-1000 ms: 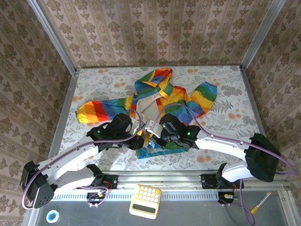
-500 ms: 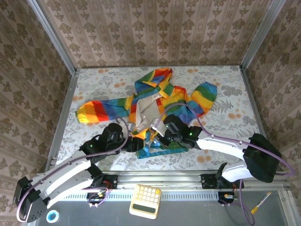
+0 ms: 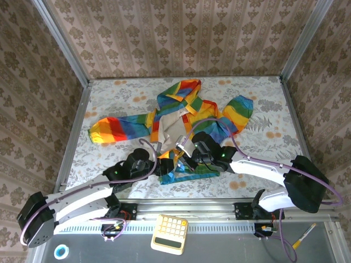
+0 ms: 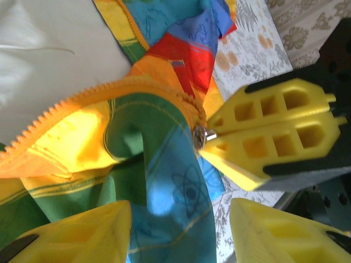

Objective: Zip up the jacket

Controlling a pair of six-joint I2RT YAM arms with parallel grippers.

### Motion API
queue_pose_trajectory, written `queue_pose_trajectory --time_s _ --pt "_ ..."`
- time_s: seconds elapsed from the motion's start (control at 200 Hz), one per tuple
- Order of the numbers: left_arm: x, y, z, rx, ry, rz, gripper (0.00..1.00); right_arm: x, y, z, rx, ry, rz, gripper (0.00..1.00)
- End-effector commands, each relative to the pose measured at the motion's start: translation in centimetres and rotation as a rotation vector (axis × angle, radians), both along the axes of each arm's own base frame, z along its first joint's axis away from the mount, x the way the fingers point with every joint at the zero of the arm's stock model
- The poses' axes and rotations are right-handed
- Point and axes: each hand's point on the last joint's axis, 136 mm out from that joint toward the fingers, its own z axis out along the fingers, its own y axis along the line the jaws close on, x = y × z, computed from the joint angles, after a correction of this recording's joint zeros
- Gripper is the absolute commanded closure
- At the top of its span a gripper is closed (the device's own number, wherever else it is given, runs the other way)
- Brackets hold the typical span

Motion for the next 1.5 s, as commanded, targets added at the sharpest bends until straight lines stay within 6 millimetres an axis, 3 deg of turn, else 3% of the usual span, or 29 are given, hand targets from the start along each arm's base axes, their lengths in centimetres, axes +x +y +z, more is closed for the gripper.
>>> queue_pose_trajectory --time_s 0.0,0.165,0.32,0.395,0.545,0.7,0.915,0.95,1.11,1.315,1.495 --pt "0.9 -0.2 0.6 -0.040 -0.049 0.033 0.51 -0.2 0.4 1.1 0.059 0.009 0.005 1.00" --pt "1.0 -1.4 1.1 -0.078 -0.071 -0.009 0.55 -0.3 0.9 1.5 0.093 0.011 0.017 1.00" --pt "0.2 -2.0 0.5 -0.036 -0.035 -0.075 0.90 -0.2 0.7 1.5 0.085 0.005 0.009 1.00" --pt "0.0 -1.6 0.4 -0.018 -0.024 -0.079 1.00 0.0 0.5 1.5 0.079 0.004 0.006 1.00" --pt "-0.4 -0.3 0.8 0.018 -0.013 -0.094 1.00 0.1 0.4 1.6 0.074 -0.004 0.008 0.92" --pt "-0.7 0.8 1.3 0.032 0.000 -0.109 1.00 -1.0 1.5 1.9 0.102 0.023 0.099 0.91" --pt "-1.1 1.1 1.4 0.043 0.017 -0.130 1.00 -1.7 2.6 2.4 0.123 0.057 0.161 0.85" --pt "-1.1 1.1 1.4 0.043 0.018 -0.130 1.00 -1.7 2.7 1.4 0.104 0.077 0.164 0.85" --pt "-1.2 1.2 1.3 0.053 0.021 -0.133 1.00 -1.6 3.0 1.5 0.093 0.085 0.178 0.88" --pt "-1.4 1.3 1.4 0.073 0.024 -0.148 1.00 -1.9 3.3 1.3 0.086 0.105 0.202 0.79" --pt "-1.4 1.3 1.4 0.087 0.028 -0.156 1.00 -1.9 3.7 1.5 0.097 0.113 0.220 0.78"
